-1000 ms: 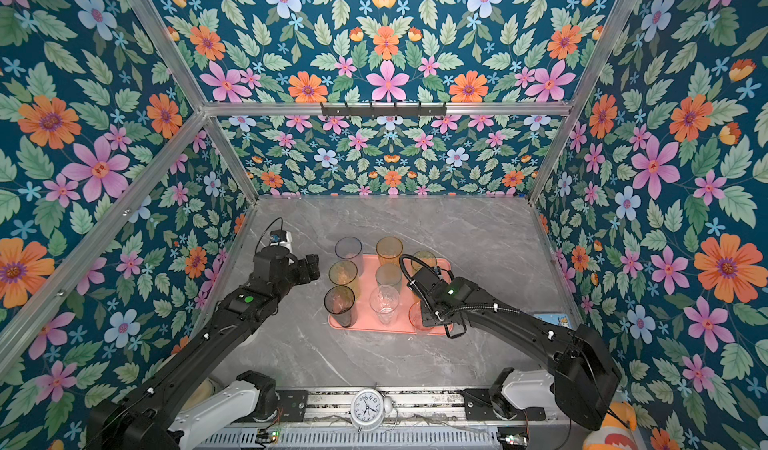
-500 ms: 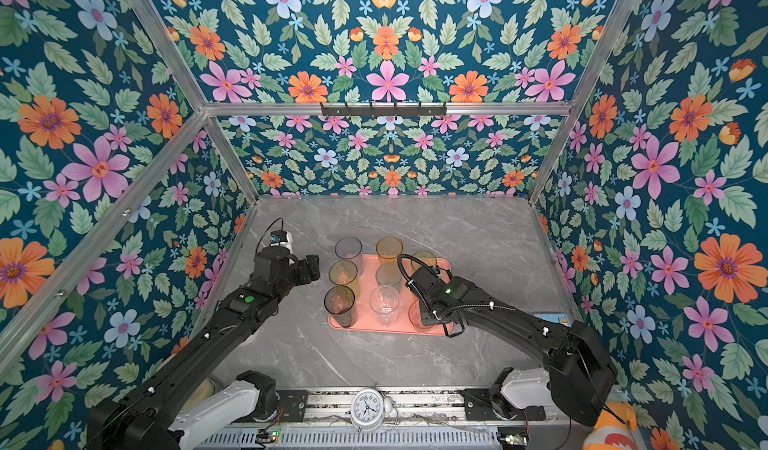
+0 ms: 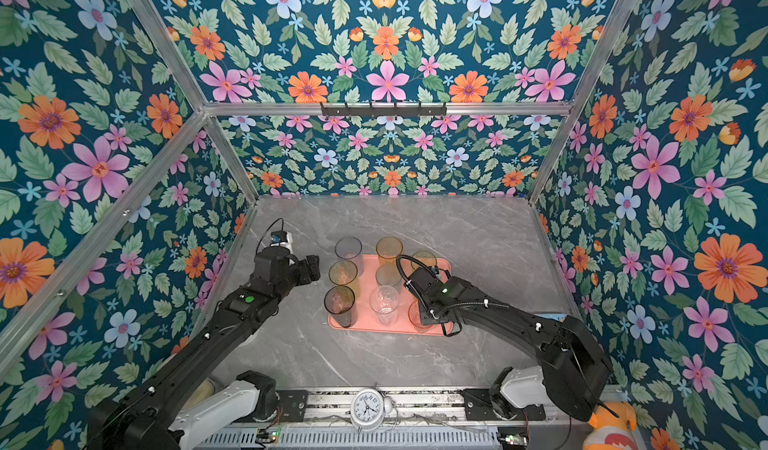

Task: Place the glasses into the tray
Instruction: 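Lower the pink glass onto the tray's near corner and open the right gripper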

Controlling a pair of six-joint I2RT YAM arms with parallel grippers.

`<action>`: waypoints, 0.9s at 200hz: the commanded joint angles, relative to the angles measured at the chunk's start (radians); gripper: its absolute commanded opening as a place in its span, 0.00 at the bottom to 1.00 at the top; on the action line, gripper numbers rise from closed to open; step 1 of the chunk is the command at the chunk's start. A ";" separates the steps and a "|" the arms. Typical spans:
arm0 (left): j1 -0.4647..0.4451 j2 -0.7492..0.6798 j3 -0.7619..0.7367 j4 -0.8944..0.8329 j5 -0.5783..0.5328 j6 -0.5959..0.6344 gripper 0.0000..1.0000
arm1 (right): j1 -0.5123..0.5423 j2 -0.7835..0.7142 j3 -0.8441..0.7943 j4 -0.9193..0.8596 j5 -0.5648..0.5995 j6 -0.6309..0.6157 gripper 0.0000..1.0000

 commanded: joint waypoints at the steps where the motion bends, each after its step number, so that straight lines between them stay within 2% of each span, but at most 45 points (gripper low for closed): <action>1: 0.001 -0.001 -0.002 0.011 0.008 -0.007 0.89 | -0.001 0.010 -0.002 -0.015 -0.010 0.015 0.03; 96: 0.001 -0.008 -0.006 0.008 0.008 -0.008 0.89 | -0.005 0.007 0.023 -0.061 0.014 0.024 0.23; 180: 0.000 -0.010 0.002 0.003 0.002 -0.003 0.89 | -0.004 0.006 0.035 -0.070 0.019 0.024 0.27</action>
